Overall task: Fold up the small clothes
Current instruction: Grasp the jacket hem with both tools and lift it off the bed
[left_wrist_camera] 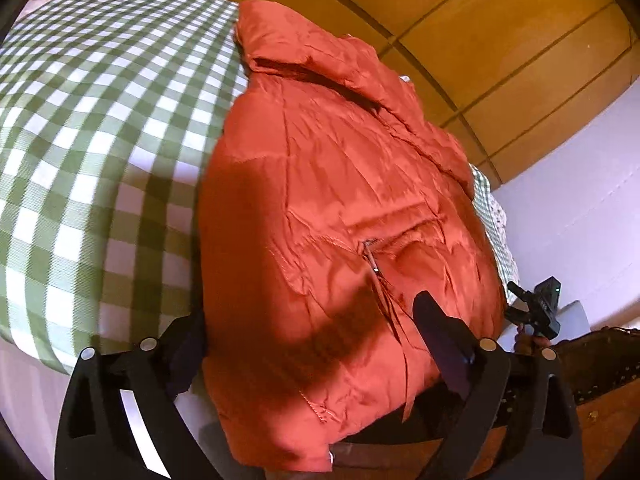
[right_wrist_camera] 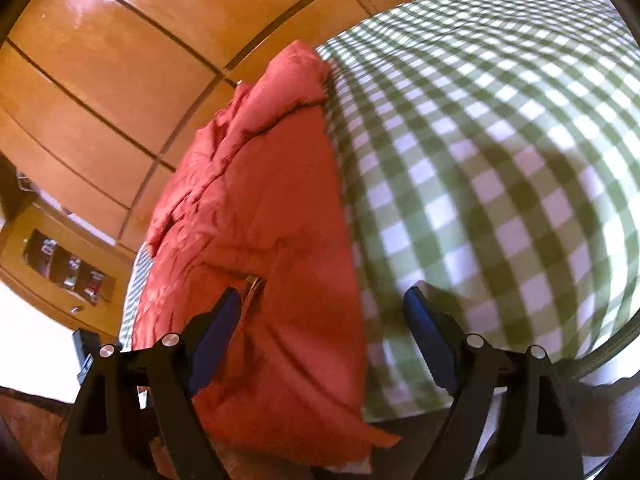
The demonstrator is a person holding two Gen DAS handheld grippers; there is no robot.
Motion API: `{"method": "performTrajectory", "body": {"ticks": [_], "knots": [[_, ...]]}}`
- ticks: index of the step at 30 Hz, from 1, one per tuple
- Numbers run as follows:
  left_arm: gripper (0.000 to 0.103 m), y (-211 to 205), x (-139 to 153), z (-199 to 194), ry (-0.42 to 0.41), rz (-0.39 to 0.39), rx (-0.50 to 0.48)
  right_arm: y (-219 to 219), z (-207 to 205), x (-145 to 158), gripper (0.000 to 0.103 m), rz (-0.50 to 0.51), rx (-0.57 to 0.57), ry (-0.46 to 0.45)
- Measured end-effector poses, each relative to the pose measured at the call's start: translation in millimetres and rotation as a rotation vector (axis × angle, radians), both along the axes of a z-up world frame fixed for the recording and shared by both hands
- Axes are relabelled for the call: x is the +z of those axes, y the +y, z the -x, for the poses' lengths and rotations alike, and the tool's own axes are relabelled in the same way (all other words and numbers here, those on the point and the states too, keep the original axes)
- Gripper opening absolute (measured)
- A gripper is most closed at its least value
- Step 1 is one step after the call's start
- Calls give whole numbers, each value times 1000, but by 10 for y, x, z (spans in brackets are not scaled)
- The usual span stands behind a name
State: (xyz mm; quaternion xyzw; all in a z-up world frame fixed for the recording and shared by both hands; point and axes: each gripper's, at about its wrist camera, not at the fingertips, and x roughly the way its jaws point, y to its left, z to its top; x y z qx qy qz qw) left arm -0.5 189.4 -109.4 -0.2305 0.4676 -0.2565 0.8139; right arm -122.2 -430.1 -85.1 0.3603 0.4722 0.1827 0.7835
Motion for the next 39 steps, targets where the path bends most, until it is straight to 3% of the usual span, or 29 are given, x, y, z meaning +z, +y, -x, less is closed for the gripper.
{"method": "performTrajectory", "body": {"ticks": [7,16,27,30,32,33,34,35,36,39], "knots": [[94,-45,15,2,-5,-31,-9,158,98,-39,83,-17,58,-3],[94,33,-31,-3,37,54,-17,154,96,-171,84,-98,60,21],[94,136,-36,80,109,-12,6,239,85,-230,82,-157,127,68],[94,11,-111,70,149,-56,-44,314,38,-223,71,-141,154,74],[94,-88,-119,82,153,-92,-85,360,19,-217,56,-130,180,73],[86,-144,-122,98,157,-103,-112,371,11,-212,52,-132,189,71],[63,-169,-112,118,160,-125,-127,377,2,-204,45,-147,197,68],[50,-189,-99,130,157,-140,-136,381,-3,-190,36,-162,202,61],[27,-189,-84,136,157,-131,-139,377,-12,-157,32,-187,201,46],[18,-147,142,193,104,-18,-135,315,-58,-4,21,-276,185,-21]]}}
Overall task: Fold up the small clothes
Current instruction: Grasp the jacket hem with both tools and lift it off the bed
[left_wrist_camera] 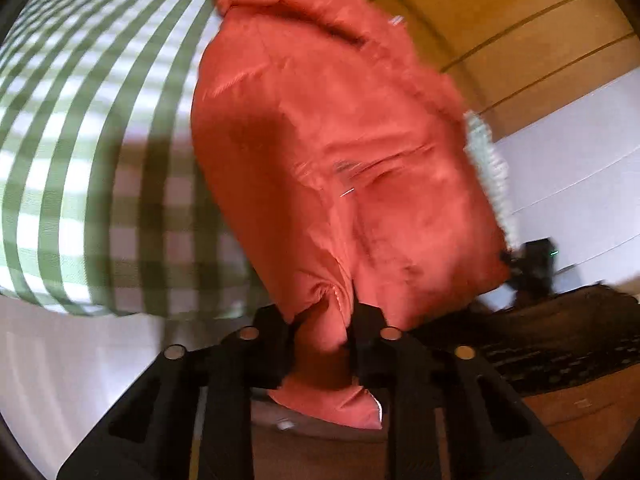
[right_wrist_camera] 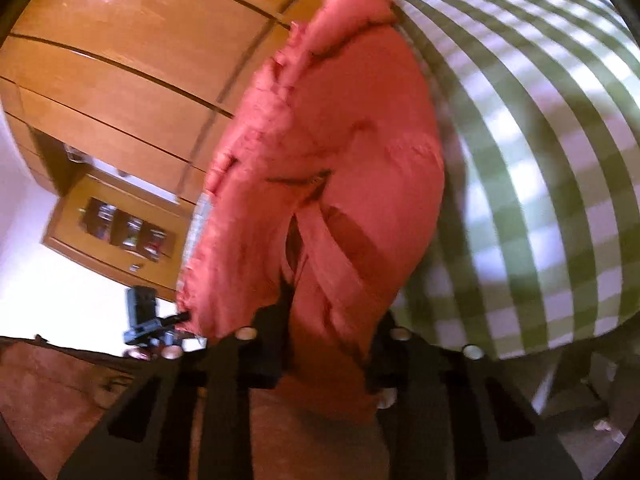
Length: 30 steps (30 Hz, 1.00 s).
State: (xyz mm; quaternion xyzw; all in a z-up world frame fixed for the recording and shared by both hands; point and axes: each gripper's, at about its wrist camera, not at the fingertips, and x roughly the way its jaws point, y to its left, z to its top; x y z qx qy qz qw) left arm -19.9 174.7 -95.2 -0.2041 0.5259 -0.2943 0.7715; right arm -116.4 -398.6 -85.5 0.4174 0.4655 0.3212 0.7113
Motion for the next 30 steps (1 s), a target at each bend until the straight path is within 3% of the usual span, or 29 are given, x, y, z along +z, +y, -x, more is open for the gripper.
{"method": "performTrajectory", "body": {"ticks": [3,7,15,20,24,30], "knots": [[15,47,302,61,-90,102,25,-92,-60,175,17,-118,-42,-67],[12,139,689,168,-195,300,83,-166,-105,389,15,-237,-86,-145],[12,230,1162,492,-300,652,79,-318,124,938,14,-461,-100,-358],[12,474,1148,387,-288,827,180,-368,-21,1034,14,-544,-144,-375],[12,537,1058,-13,-239,834,265,-441,-503,910,14,-544,-244,-307],[12,441,1064,-769,-258,750,294,-311,-1430,766,14,-489,-300,-221]]}}
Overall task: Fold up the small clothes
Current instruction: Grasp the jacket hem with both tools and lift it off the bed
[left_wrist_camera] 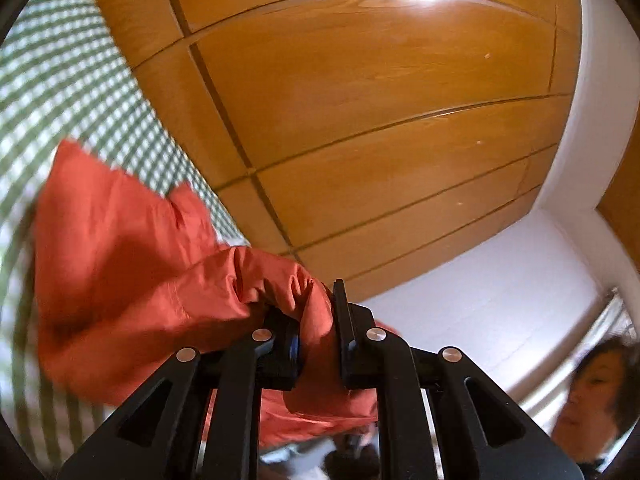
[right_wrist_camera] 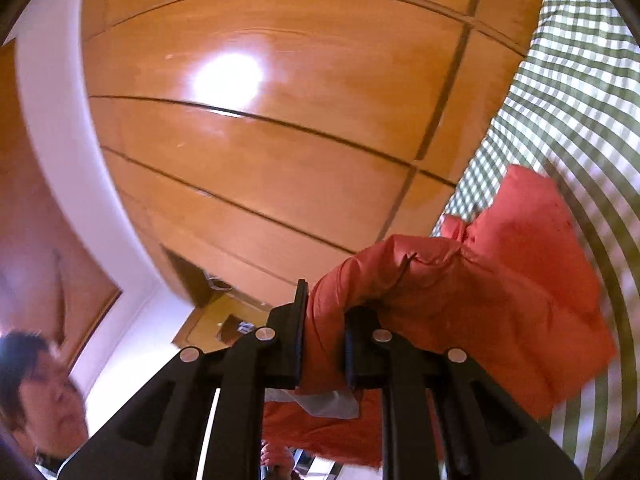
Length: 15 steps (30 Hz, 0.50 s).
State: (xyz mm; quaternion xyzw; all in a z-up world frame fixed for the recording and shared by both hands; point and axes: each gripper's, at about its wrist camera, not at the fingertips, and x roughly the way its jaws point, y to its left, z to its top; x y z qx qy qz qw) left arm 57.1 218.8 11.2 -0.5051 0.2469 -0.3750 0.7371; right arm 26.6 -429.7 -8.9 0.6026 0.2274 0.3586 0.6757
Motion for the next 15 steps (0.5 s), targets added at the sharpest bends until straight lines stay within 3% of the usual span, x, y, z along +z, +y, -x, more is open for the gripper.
{"method": "performTrajectory", "body": {"ticks": [4,8,11,12,14,15], "knots": [[12,-82,-124,-563,44,-67,34,62,-445,-209,14,47,-20,84],[14,-166,-329,-1030,110,-169,87,112,-850,-604,14,82,-59,206],[23,-285,-479,-1316,187,-301,129,171,-1005,-853,20,120,-103,269],[32,-323,-524,-1373,189,-339,126,185,-1014,-897,25,129,-124,277],[46,-373,-650,-1459,201,-357,129,206,-996,-898,32,163,-168,265],[48,-370,-704,-1468,214,-349,138,224,-981,-856,35,196,-176,251]]}}
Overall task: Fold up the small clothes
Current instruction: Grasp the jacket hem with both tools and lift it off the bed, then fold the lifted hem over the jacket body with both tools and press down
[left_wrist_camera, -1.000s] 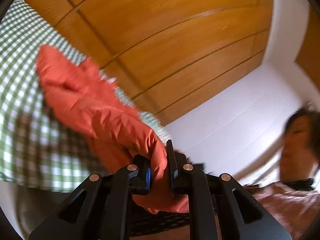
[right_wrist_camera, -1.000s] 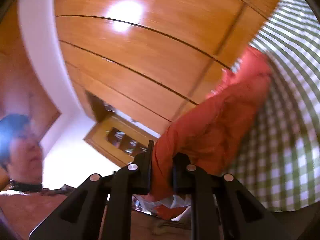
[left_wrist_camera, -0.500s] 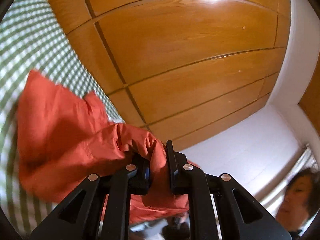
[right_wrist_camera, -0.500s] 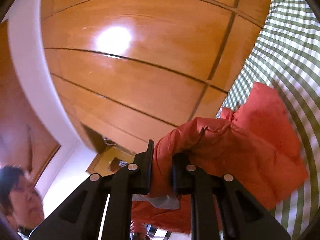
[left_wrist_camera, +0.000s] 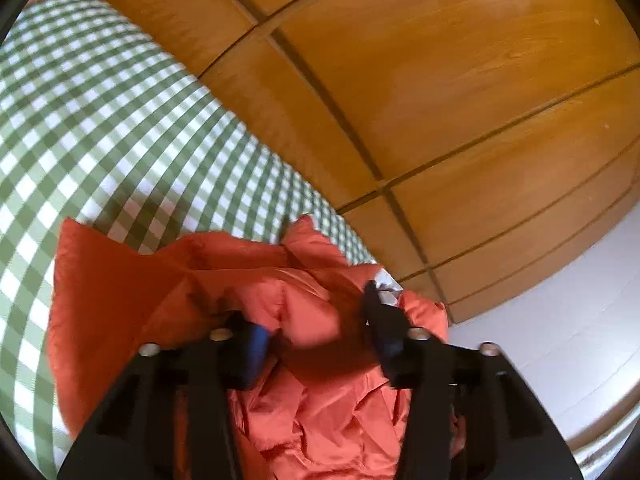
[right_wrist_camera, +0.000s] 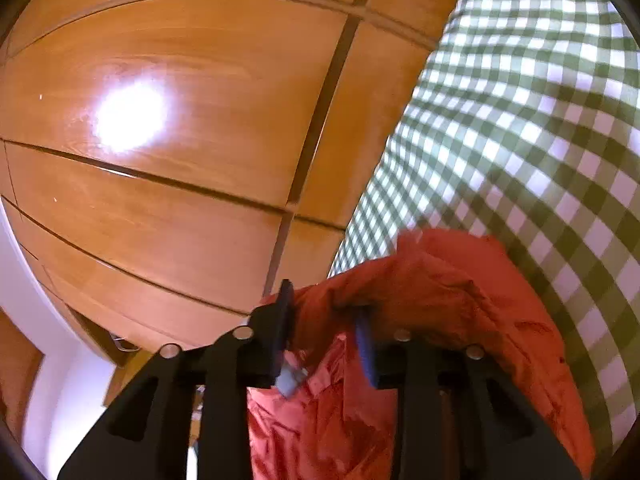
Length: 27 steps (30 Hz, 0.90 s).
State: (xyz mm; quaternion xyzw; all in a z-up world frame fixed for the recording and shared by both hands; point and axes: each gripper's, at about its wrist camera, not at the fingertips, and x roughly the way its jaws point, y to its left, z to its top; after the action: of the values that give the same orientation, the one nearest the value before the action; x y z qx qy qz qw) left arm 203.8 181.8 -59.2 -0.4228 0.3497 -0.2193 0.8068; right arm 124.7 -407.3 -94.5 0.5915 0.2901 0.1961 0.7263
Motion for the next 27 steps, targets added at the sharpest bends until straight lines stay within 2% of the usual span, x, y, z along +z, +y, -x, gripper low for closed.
{"method": "performTrajectory", "body": {"ticks": [1,2,4,5,6,7,9,12,15,16,18,19,22,24,27], "knots": [[50,8,-21,4,-2,11,8,20,12,55,44,29,0,-10],[52,38,-28,52,-13,30,20,42,50,189,62,93,-3,-27],[69,113,19,222,-53,46,65,57,219,504,88,284,-47,-74],[75,160,56,329,-83,43,105,76,297,634,88,363,-55,-104],[92,197,112,425,-104,30,143,124,368,786,88,471,-47,-136],[97,247,178,557,-130,-10,216,184,398,873,88,548,-33,-147],[97,251,301,721,-161,-97,291,420,480,1073,88,738,54,-198],[97,-114,537,794,-220,-270,204,932,468,1185,85,998,225,-254],[97,-632,693,761,-264,-379,34,1428,315,1090,82,1172,391,-266],[97,-876,725,720,-275,-412,-53,1546,278,1053,81,1222,423,-274],[94,-1212,726,624,-273,-465,-176,1726,111,935,80,1295,483,-270],[90,-1388,705,546,-264,-505,-242,1764,30,875,80,1313,504,-258],[84,-1696,562,216,-217,-648,-330,1756,-241,730,83,1319,511,-208],[78,-1741,415,-31,-157,-729,-321,1691,-421,603,84,1303,493,-142],[78,-1620,165,-353,-86,-748,-275,1580,-590,443,87,1229,462,-74]]}}
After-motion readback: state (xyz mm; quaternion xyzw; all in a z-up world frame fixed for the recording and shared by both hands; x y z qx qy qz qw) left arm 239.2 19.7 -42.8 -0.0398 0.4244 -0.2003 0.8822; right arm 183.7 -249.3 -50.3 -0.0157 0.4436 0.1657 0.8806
